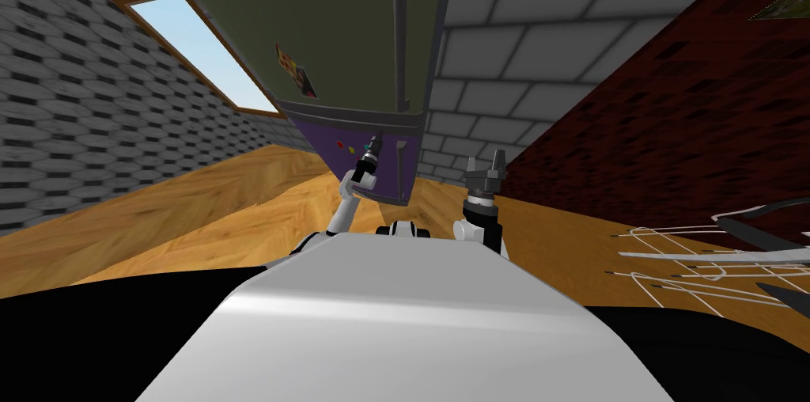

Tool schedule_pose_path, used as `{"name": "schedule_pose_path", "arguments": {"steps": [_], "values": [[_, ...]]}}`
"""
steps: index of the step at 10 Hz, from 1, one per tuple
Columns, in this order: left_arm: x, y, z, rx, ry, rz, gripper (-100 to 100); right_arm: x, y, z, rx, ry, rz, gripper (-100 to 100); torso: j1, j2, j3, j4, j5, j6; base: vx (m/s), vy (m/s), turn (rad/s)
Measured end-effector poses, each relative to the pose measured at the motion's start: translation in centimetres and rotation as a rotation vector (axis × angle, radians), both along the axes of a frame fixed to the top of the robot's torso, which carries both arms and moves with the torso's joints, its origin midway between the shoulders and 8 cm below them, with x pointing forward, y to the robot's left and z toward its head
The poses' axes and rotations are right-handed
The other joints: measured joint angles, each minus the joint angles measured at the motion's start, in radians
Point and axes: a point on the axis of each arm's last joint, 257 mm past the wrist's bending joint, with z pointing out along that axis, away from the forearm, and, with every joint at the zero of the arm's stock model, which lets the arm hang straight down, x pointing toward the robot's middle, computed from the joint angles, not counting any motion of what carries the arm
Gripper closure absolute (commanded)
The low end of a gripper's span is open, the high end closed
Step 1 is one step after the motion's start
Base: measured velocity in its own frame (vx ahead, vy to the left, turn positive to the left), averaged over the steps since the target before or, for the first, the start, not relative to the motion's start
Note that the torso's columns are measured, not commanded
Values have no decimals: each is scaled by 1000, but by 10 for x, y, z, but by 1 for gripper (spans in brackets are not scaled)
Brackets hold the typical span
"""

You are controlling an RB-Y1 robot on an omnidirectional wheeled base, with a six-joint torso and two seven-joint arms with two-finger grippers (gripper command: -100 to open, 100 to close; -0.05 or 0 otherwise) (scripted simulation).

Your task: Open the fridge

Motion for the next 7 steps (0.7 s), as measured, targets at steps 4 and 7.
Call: {"name": "schedule_pose_path", "arguments": {"steps": [4, 7], "values": [[26, -17, 10, 24, 23, -16, -100, 0, 0, 0, 0, 0, 0, 0, 0, 0, 0, 0, 0, 0, -45, -22, 10], [46, -33, 12, 50, 57, -27, -100, 0, 0, 0, 0, 0, 0, 0, 0, 2, 1, 1, 0, 0, -52, -13, 7]]}}
